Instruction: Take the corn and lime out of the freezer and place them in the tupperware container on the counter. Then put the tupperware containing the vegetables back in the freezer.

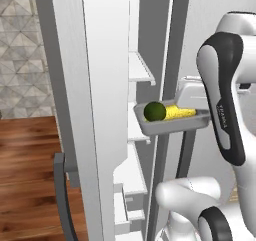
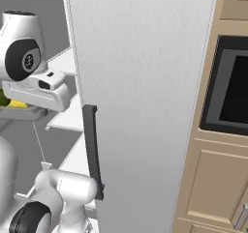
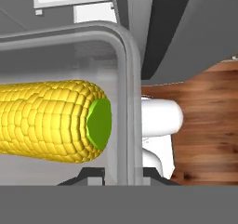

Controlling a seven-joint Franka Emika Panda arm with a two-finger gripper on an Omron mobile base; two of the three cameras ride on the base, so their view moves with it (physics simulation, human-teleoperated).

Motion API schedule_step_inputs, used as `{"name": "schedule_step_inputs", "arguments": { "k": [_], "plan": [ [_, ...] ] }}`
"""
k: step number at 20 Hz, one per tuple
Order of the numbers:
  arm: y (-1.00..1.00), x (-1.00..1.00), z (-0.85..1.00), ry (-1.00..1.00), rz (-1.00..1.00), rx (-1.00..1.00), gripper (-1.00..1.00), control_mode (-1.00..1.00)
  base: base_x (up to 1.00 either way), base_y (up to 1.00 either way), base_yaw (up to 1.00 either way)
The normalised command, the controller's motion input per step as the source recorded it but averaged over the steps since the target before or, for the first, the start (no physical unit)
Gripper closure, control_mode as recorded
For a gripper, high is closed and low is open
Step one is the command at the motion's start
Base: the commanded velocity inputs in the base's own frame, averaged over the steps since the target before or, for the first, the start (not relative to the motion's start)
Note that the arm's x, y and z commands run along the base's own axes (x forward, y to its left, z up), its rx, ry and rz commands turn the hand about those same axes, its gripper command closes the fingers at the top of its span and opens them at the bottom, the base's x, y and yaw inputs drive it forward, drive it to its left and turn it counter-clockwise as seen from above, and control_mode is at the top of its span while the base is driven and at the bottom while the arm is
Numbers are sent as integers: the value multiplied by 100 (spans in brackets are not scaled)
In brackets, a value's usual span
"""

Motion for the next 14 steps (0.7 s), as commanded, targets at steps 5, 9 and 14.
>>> {"name": "schedule_step_inputs", "arguments": {
  "k": [5, 9, 14],
  "plan": [
    [-6, 7, 0, -6, -9, 7, 100, -100, 0, 0, 0],
    [0, 0, 2, -15, -24, 11, 100, -100, 0, 0, 0],
    [11, 1, 6, -17, -33, 8, 100, -100, 0, 0, 0]
  ]
}}
